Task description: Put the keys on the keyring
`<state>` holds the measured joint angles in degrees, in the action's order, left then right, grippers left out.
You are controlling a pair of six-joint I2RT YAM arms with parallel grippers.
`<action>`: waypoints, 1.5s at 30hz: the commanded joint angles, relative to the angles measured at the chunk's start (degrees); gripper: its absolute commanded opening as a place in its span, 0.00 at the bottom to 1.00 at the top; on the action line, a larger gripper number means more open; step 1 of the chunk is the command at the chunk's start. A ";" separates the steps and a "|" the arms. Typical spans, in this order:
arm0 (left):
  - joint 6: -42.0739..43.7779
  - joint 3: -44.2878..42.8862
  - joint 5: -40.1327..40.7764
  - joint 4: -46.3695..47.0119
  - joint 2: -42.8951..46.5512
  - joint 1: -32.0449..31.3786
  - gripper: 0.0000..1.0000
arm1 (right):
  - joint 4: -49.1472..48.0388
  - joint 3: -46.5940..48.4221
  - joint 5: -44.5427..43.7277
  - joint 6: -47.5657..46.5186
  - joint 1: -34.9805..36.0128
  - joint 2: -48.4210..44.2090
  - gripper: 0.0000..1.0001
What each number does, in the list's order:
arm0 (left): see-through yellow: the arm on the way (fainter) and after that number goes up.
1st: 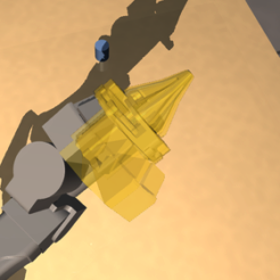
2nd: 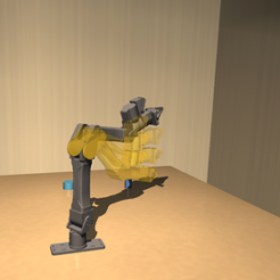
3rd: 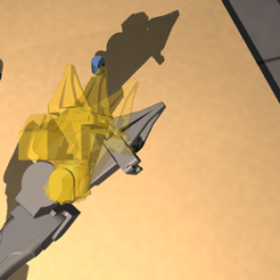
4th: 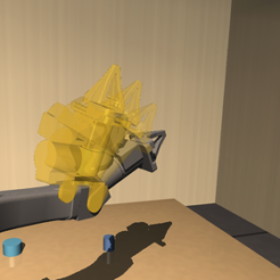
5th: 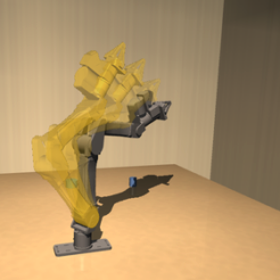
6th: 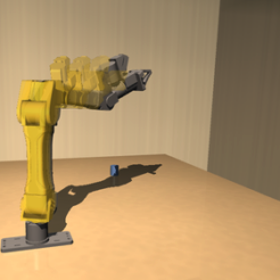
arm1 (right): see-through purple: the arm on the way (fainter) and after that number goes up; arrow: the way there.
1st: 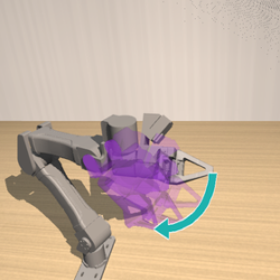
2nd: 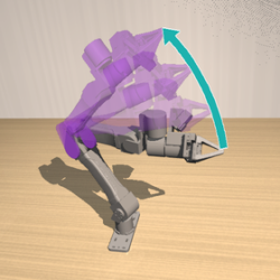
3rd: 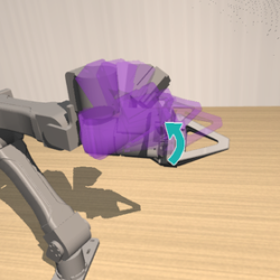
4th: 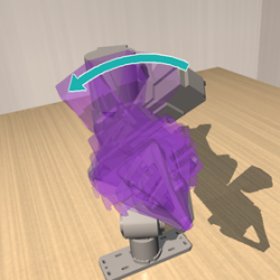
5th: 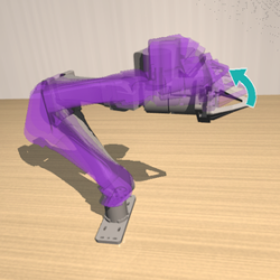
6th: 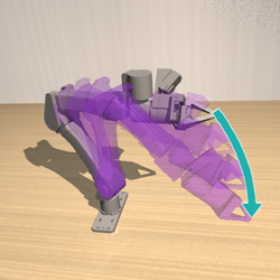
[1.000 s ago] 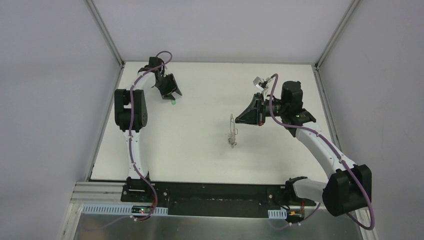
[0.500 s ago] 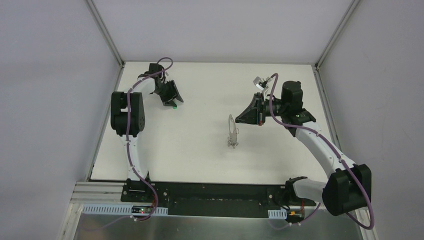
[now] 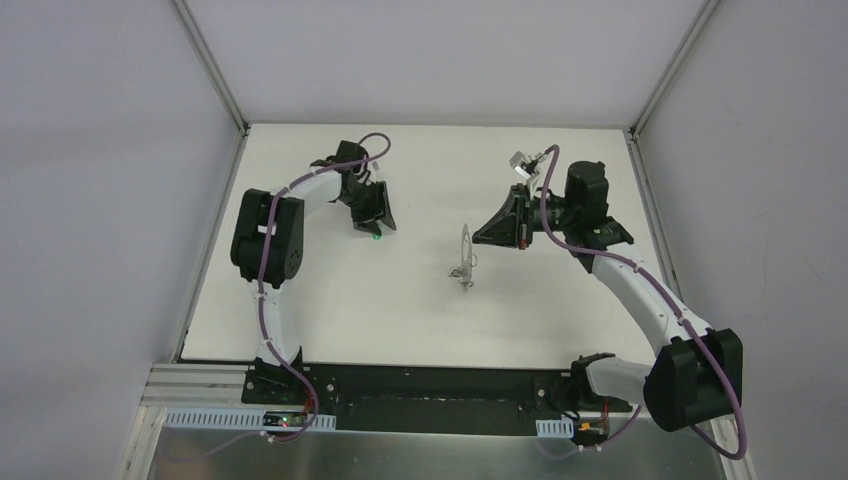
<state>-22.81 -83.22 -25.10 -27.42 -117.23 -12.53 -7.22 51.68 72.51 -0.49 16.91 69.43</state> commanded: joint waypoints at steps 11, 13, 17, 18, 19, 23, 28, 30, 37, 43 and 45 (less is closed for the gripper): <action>10.07 5.26 -1.90 -0.70 10.97 -14.45 0.49 | -3.29 -0.57 1.71 -0.20 -1.76 -3.16 0.00; 12.41 4.88 -2.03 -0.50 14.01 -14.45 0.50 | -3.25 -0.74 1.64 -0.42 -1.78 -3.16 0.00; 19.54 4.23 -6.05 -0.34 19.66 -14.43 0.53 | -3.41 -0.97 1.49 -0.69 -1.56 -2.92 0.00; 21.33 4.17 -7.43 -0.35 21.26 -14.44 0.54 | -3.54 -0.90 1.56 -0.66 -1.45 -2.87 0.00; 22.87 4.16 -8.56 -0.31 22.72 -14.45 0.54 | -3.57 -0.88 1.50 -0.65 -1.26 -2.69 0.00; 26.39 3.84 -16.95 0.34 27.97 -14.51 0.55 | -3.62 -0.47 1.10 -0.74 -0.40 -2.24 0.00; 27.27 2.13 -24.93 -0.34 31.91 -16.55 0.54 | -4.10 -0.08 0.88 0.16 0.84 -1.58 0.00; 27.72 2.06 -27.13 -0.04 33.43 -17.64 0.52 | -5.56 -0.42 1.07 1.63 1.17 -1.58 0.00; 26.81 4.71 -28.31 5.74 38.56 -21.47 0.44 | -11.86 -1.94 1.63 7.55 2.21 -1.24 0.00; 28.21 3.83 -26.86 6.39 38.75 -24.67 0.41 | -17.48 -4.02 1.43 11.81 2.33 -0.79 0.00; 28.36 3.37 -25.68 6.30 38.45 -25.34 0.41 | -18.39 -4.20 1.48 12.75 2.26 -0.79 0.00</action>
<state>3.75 -78.54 -50.65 -22.74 -79.13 -36.56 -18.52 47.81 72.47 8.60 18.83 68.88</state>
